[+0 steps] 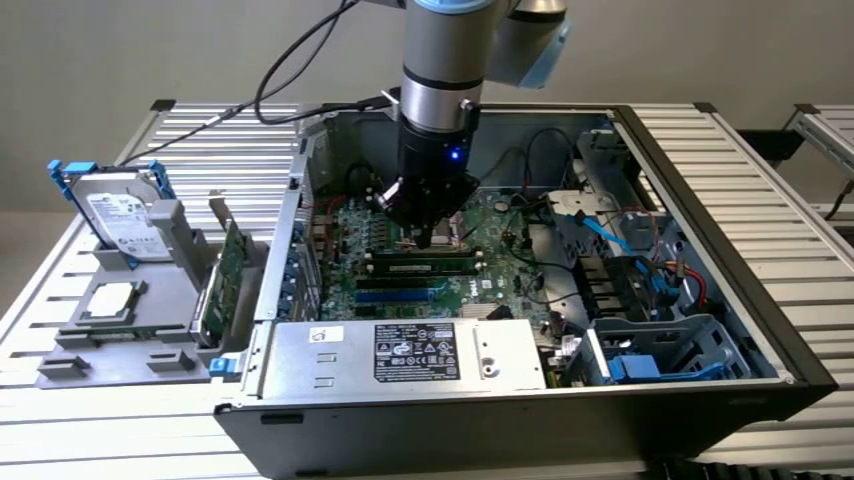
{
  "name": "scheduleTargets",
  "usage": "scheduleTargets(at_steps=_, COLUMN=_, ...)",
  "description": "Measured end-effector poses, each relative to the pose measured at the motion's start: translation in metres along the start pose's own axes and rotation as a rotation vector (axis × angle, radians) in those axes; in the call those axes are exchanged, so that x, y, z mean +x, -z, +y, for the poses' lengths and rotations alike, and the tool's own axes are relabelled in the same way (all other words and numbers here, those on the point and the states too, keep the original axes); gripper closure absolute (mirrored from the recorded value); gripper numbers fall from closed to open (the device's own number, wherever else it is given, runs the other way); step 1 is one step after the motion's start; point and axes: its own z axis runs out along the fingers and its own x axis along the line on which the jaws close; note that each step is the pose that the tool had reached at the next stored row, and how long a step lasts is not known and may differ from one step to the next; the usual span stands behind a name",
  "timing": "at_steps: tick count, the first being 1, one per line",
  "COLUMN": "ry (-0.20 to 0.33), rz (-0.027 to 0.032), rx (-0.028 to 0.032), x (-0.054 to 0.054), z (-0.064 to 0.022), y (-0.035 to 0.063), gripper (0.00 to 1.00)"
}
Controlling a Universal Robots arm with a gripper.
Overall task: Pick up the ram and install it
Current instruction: 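Press down the ram until it locks into place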
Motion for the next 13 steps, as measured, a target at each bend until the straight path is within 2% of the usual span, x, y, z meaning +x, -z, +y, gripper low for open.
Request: scheduleTargets(at_steps=13, ry=-0.168, rz=-0.0144, rx=-0.0041, x=0.0000, z=0.0000, y=-0.0001, gripper=0.89)
